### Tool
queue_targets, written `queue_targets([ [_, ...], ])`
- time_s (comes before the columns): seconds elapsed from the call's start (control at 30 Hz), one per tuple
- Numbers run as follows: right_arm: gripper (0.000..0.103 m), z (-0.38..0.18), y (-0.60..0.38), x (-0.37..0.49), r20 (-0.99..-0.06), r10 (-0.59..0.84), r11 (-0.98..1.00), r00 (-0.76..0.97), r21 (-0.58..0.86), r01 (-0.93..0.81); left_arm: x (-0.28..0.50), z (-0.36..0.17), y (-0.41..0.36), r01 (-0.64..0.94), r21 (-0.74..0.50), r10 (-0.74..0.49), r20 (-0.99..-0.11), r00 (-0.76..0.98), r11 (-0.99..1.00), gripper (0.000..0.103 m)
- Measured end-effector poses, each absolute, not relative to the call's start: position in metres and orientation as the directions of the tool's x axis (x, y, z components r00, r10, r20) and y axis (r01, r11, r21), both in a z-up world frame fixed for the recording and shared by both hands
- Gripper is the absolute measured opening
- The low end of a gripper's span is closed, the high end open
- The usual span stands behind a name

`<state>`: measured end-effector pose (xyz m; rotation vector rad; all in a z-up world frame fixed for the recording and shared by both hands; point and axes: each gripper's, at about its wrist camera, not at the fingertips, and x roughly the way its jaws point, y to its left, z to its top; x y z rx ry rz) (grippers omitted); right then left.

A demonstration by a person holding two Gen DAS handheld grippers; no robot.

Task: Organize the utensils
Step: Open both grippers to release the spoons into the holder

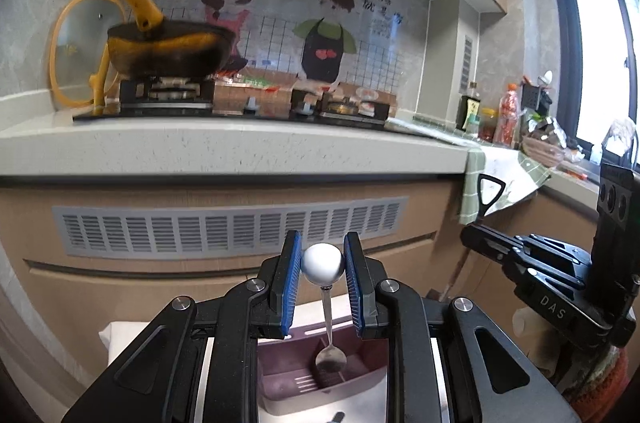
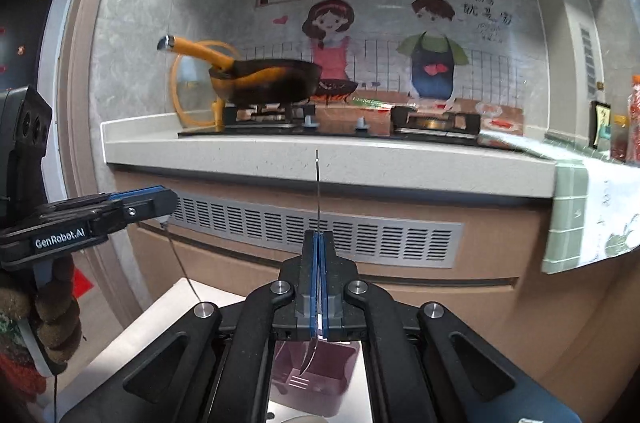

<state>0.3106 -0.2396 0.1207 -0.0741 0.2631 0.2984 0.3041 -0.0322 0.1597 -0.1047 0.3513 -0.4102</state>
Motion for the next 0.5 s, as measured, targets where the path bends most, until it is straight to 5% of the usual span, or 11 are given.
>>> queue_targets([
  [0.5,0.001,0.021,-0.230,0.384,-0.468,0.235,0.965,0.852,0.008,-0.262,0.367,0.058,-0.030,0.342,-0.287,-0.444,-0.482,0.755,0.895,0.024],
])
